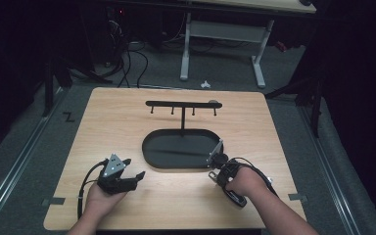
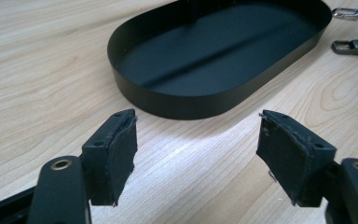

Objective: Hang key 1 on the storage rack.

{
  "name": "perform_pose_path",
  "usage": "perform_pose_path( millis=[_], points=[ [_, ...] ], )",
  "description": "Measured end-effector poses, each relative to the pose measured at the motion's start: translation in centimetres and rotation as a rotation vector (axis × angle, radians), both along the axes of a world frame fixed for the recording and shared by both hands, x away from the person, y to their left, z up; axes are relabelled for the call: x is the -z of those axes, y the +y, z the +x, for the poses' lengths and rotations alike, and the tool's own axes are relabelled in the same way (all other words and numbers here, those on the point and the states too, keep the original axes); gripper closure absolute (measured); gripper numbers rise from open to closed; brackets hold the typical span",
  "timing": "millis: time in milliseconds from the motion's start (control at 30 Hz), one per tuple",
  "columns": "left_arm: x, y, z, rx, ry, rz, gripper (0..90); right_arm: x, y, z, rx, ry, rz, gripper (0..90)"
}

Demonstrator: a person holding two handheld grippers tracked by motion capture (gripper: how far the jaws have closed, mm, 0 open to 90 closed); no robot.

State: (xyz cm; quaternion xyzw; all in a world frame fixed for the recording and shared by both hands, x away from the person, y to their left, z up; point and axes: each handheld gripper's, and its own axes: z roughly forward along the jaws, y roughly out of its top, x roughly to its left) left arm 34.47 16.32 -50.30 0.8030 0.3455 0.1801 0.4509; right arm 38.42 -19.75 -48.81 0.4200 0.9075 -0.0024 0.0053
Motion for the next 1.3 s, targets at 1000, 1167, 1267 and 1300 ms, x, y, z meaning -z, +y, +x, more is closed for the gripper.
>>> perform_pose_path(
  millis=[1000, 1167, 1267, 1300],
  points=[
    [-0.3, -1.0, -0.9, 0.054, -0.026, 0.006, 28.5, -3.7, -1.3, -2.2, -0.024, -0.11, 0.079, 80.4],
    [-0.4, -1.0, -0.9, 0.054, -0.024, 0.007, 28.5, -5.1, -1.9, -2.4, -0.003, -0.152, 0.11, 80.4],
    [-0.3, -1.1, -0.9, 0.054, -0.026, 0.008, 28.5, -5.7, -2.0, -2.5, 0.007, -0.164, 0.113, 80.5],
    [-0.3, -1.1, -0.9, 0.055, -0.026, 0.007, 28.5, -5.9, -2.0, -2.5, 0.005, -0.167, 0.113, 80.5]
  ],
)
